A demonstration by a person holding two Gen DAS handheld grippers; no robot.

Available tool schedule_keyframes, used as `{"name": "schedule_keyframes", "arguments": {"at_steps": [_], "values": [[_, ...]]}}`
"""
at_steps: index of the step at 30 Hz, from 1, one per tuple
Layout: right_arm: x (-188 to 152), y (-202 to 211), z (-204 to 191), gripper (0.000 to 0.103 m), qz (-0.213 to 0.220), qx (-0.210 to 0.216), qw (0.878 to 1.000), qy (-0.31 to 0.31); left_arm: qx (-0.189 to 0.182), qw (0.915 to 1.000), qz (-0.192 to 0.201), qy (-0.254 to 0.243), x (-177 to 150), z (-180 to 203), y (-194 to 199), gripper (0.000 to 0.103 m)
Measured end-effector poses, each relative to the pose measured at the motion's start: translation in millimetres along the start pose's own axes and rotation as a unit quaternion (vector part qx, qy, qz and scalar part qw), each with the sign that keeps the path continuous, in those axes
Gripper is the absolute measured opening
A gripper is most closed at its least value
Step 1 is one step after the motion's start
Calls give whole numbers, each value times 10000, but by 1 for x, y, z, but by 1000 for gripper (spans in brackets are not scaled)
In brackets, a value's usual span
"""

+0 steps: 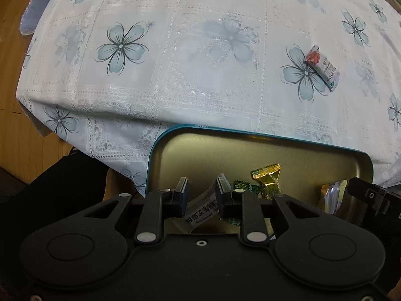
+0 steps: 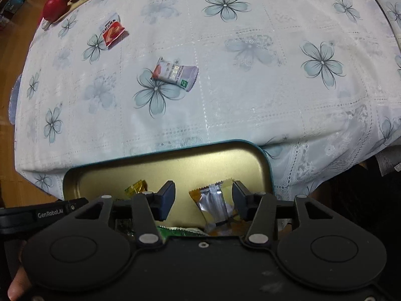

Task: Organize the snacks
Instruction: 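Move both tools back over the red wafer packet and small white packet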

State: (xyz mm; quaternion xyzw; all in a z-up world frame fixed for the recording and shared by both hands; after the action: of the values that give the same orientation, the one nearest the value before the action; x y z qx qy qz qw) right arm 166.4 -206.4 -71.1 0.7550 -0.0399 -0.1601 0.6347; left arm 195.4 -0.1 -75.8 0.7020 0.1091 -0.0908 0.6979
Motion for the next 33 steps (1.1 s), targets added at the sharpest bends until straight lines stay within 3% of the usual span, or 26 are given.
{"name": "schedule_keyframes", "arguments": {"at_steps": [5,9,15,18,21,26,30,33], "values": [[25,5,8,64,4,584,9979,-289,2,10000,38,-45,18,5,6,34],[48,10,8,66,51,721,9968,-352,-26,9999,139,-30,37,10,14,34],[86,16,0,70,249,553,9981,-82,-28,9995,321,-28,68,18,23,34],[100,21,-3,70,610,668,9957,-181,-75,9992,383,-63,84,21,24,34],[114,21,-15,70,790,464,9958,27,-104,9990,434,-33,104,23,24,34],[136,3,-40,63,637,-68,9966,521,-95,9989,459,50,131,22,24,34],[135,-18,-48,57,418,89,9951,887,-148,9992,358,48,140,17,18,34],[137,-32,-50,55,267,-127,9961,833,-361,9991,173,128,142,13,14,34]]}}
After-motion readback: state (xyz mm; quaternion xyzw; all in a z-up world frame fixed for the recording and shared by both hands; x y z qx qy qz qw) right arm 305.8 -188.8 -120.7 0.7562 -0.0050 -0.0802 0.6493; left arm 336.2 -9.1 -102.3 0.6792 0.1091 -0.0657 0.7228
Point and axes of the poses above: each gripper's, at about its wrist camera, not at the fingertips, and y roughly against the way its jaws point, z to its right, x to its top, the point moved 5 cm from there along -y, roughly the way its jaws point, and after that the axes turned 13 degrees about -z, right-handed, at the moved point
